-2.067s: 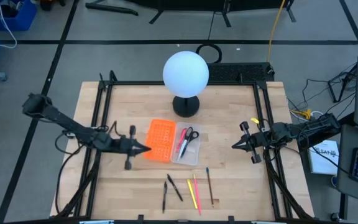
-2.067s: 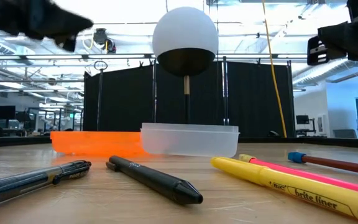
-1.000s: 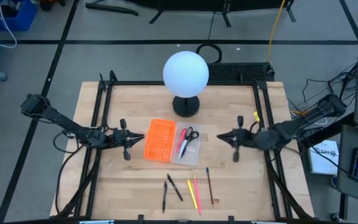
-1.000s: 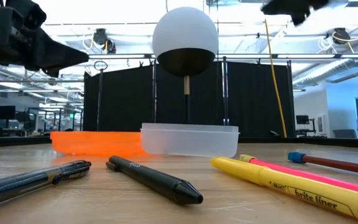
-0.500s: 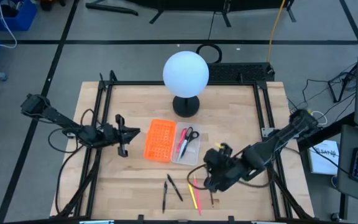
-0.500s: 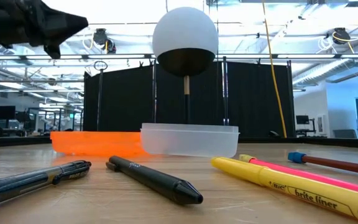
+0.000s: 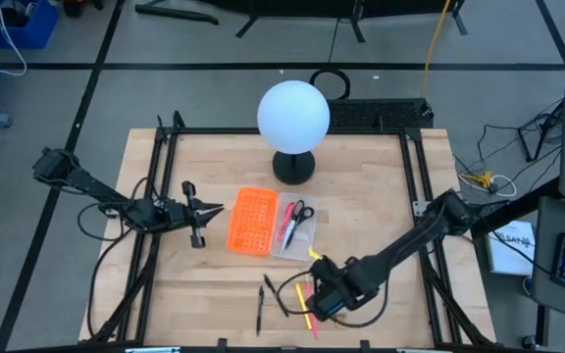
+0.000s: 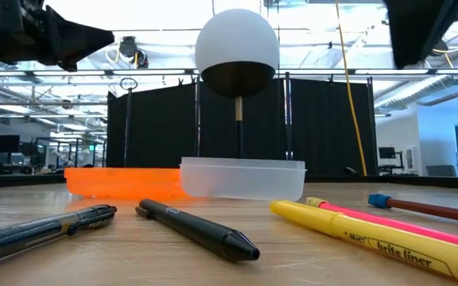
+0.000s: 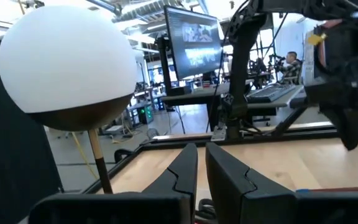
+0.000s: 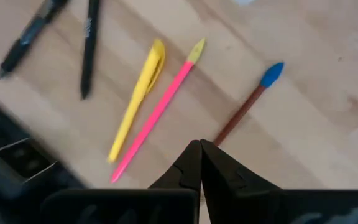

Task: Pick & place school supplies into a supply box
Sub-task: Put the brown pencil into the supply box

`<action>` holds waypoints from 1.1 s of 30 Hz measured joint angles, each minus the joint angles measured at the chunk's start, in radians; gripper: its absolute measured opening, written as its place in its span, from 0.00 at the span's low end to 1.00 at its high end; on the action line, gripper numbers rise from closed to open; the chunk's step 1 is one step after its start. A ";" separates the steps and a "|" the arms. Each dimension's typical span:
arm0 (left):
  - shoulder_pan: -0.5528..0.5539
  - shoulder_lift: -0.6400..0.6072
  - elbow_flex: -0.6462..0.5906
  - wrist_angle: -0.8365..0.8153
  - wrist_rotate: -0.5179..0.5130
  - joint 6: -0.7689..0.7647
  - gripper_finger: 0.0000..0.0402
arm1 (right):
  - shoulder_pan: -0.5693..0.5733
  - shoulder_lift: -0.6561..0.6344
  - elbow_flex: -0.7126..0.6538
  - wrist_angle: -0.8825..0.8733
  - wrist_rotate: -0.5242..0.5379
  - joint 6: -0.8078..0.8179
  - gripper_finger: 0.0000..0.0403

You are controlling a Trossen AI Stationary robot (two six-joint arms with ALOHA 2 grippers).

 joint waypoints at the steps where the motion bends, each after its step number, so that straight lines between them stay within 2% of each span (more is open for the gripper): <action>1: 0.000 0.000 0.000 0.002 0.000 0.000 0.10 | 0.000 0.014 0.000 -0.003 0.012 0.000 0.01; 6: 0.000 0.000 0.000 0.018 0.000 0.000 0.10 | 0.000 0.074 0.000 -0.011 0.032 0.019 0.09; 15: 0.000 0.000 0.000 0.018 0.000 -0.002 0.10 | 0.003 0.115 -0.004 -0.018 0.030 0.036 0.38; 19: 0.000 0.000 0.000 0.018 0.000 -0.012 0.10 | 0.001 0.116 -0.028 -0.022 0.032 0.078 0.47; 23: 0.000 0.000 0.000 0.018 0.000 -0.006 0.10 | 0.001 0.115 -0.090 0.008 0.032 0.081 0.50; 28: 0.000 0.000 0.000 0.017 0.000 -0.006 0.10 | -0.013 0.115 -0.173 0.012 0.034 0.081 0.49; 33: 0.000 0.000 0.000 0.011 0.000 -0.009 0.10 | -0.037 0.111 -0.233 0.088 0.033 0.072 0.49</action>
